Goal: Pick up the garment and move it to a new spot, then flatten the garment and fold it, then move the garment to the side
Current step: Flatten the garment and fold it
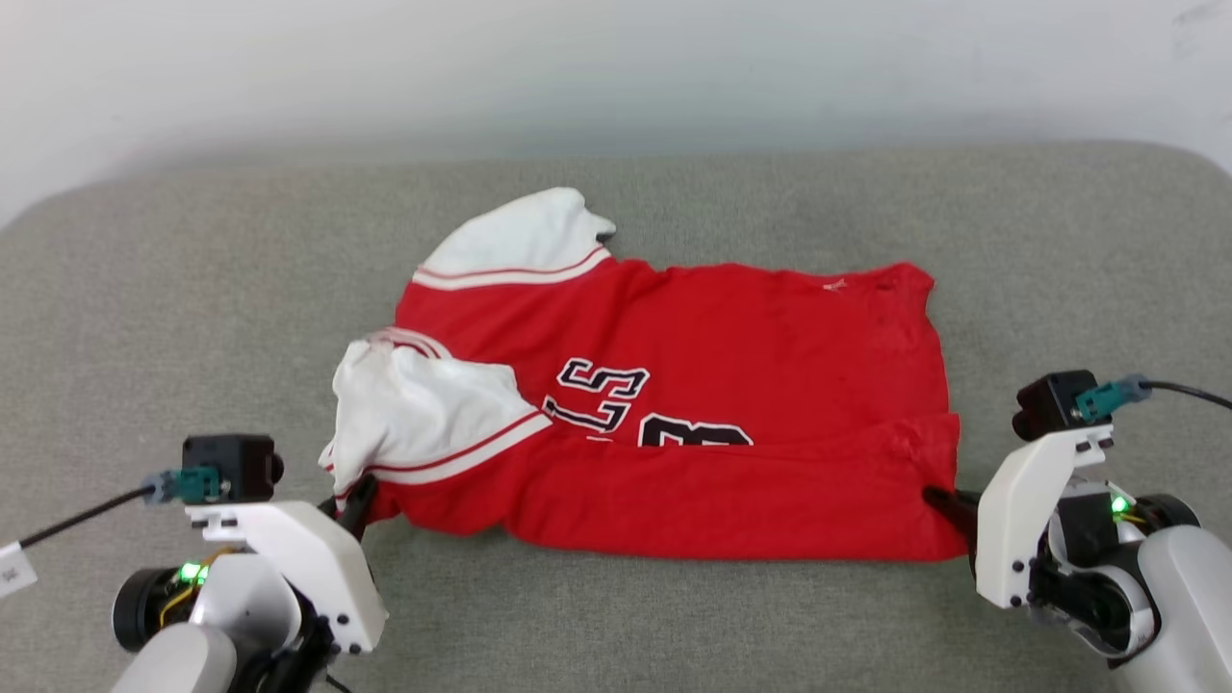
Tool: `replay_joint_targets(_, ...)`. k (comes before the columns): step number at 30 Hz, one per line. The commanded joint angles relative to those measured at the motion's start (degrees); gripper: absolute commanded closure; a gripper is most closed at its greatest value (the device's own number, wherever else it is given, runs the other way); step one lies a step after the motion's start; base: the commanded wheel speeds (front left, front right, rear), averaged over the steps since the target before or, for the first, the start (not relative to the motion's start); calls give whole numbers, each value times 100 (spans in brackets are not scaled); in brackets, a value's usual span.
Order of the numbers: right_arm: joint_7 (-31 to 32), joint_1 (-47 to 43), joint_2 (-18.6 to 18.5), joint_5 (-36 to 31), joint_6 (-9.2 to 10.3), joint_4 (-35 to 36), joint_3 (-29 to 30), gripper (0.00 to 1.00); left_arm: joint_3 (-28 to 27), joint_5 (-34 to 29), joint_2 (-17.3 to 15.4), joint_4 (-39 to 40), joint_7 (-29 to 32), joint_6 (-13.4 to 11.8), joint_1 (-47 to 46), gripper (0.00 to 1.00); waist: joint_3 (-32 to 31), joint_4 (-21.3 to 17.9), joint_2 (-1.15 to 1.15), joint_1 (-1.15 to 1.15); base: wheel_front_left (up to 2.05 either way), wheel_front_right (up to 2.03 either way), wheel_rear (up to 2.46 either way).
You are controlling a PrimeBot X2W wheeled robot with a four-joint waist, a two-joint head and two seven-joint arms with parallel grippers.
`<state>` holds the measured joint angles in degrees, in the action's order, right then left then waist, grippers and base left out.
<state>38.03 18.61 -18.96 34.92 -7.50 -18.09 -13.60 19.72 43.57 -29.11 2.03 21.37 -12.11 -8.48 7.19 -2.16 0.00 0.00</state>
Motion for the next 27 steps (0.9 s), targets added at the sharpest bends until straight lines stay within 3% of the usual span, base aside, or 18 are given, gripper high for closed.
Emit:
replay_joint_targets(1,-16,-133,-34,24,1,70,7,100,-38,-3,-21,59,-55,-40,136,100,-194,23,0,0,0,0,0)
replay_joint_targets(9,199,-757,-67,13,2,486,214,100,-80,173,-56,369,-12,-315,1003,100,-593,55,0,0,0,0,0)
replay_joint_targets(15,360,-1224,48,-57,2,409,403,100,21,419,107,142,73,-321,1429,100,-638,19,0,0,0,0,0)
replay_joint_targets(16,331,-1269,50,-88,2,365,394,82,34,424,148,51,34,-317,1430,100,-634,16,0,0,0,0,0)
replay_joint_targets(17,271,-1292,46,-98,2,330,391,0,65,438,204,-43,18,-300,1413,68,-628,19,0,0,0,0,0)
replay_joint_targets(18,181,-1320,61,-88,2,309,403,0,94,440,243,-118,-10,-260,1360,0,-624,26,0,0,0,0,0)
replay_joint_targets(22,-270,-1395,71,-112,1,392,388,0,54,318,308,-327,-258,-213,1139,0,-612,20,0,0,0,0,0)
replay_joint_targets(27,-1469,-1374,29,-426,2,817,452,0,-88,51,329,-391,-844,-196,861,0,-647,-106,0,0,0,0,0)
